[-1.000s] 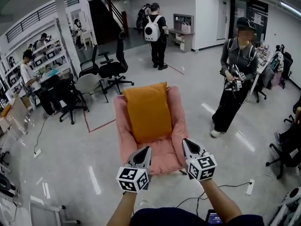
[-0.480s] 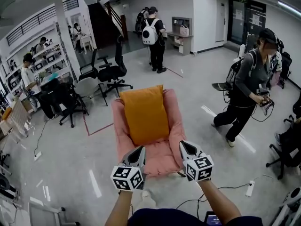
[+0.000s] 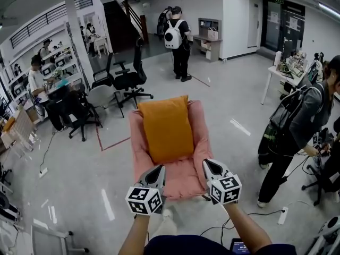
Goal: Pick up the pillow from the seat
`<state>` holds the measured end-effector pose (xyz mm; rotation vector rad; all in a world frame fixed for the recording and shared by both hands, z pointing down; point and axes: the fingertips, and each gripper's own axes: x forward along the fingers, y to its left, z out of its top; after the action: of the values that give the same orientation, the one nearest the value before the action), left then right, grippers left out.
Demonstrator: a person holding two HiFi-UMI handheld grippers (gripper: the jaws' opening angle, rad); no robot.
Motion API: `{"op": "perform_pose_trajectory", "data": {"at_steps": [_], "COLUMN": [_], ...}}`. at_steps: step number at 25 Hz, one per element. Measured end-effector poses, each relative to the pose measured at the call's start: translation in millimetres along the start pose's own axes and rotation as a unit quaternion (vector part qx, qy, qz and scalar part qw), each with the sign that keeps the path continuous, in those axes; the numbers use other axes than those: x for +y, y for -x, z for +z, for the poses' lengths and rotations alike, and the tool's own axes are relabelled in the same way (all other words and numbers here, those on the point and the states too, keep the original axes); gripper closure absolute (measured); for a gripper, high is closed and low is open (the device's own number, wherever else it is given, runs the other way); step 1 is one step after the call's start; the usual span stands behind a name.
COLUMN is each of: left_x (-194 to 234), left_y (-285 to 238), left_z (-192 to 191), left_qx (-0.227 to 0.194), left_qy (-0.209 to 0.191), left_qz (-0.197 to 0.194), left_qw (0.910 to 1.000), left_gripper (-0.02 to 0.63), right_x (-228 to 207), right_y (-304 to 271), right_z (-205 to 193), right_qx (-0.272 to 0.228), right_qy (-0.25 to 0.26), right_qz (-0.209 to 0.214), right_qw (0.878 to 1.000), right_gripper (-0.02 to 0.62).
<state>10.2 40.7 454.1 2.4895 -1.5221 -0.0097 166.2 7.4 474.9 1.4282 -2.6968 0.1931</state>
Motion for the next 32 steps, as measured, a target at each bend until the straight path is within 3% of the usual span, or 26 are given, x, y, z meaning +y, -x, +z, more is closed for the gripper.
{"op": "perform_pose_trajectory", "data": {"at_steps": [32], "left_x": [79.2], "left_y": [-97.5], "left_z": [7.5], "left_qx": [0.015], "left_qy": [0.003], "left_qz": [-0.019], "left_qw": [0.9997], "left_gripper": [0.601], "right_x": [-46.5], "right_y": [-116.6], "right_z": [7.6], "right_qx": [0.007], "right_qy": [-0.003], "right_qz": [-0.021], "right_qw": [1.0], "right_gripper": [0.577]}}
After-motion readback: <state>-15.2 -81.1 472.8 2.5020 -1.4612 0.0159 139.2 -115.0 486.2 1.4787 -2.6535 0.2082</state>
